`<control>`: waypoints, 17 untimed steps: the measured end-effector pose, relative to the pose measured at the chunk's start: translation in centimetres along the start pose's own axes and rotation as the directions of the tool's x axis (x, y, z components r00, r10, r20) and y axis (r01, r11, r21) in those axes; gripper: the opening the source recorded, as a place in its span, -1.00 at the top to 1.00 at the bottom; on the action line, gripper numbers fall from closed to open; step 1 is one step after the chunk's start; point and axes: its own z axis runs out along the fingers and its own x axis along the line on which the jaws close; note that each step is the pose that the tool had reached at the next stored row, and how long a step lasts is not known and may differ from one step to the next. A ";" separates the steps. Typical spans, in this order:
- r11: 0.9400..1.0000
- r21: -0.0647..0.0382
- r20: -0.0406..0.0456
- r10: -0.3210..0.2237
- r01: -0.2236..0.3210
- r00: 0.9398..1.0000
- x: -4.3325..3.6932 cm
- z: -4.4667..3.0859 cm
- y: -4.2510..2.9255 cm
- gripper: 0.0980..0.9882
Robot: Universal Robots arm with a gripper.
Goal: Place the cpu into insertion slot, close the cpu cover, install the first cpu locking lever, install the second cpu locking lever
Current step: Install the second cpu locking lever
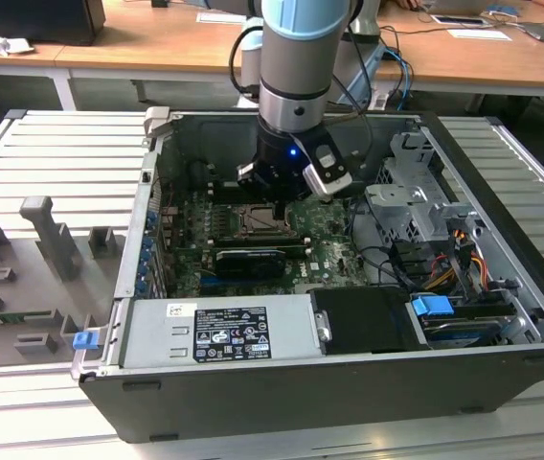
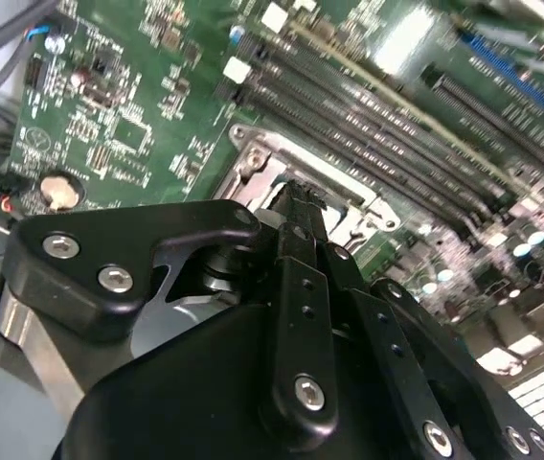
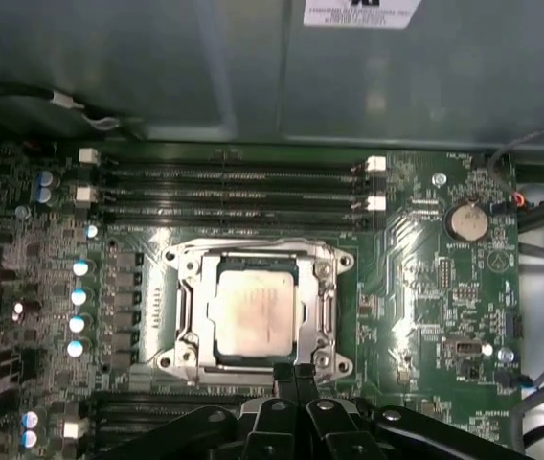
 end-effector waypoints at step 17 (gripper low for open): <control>1.000 -0.004 0.000 -0.001 0.001 1.000 3.79 1.22 -1.03 0.98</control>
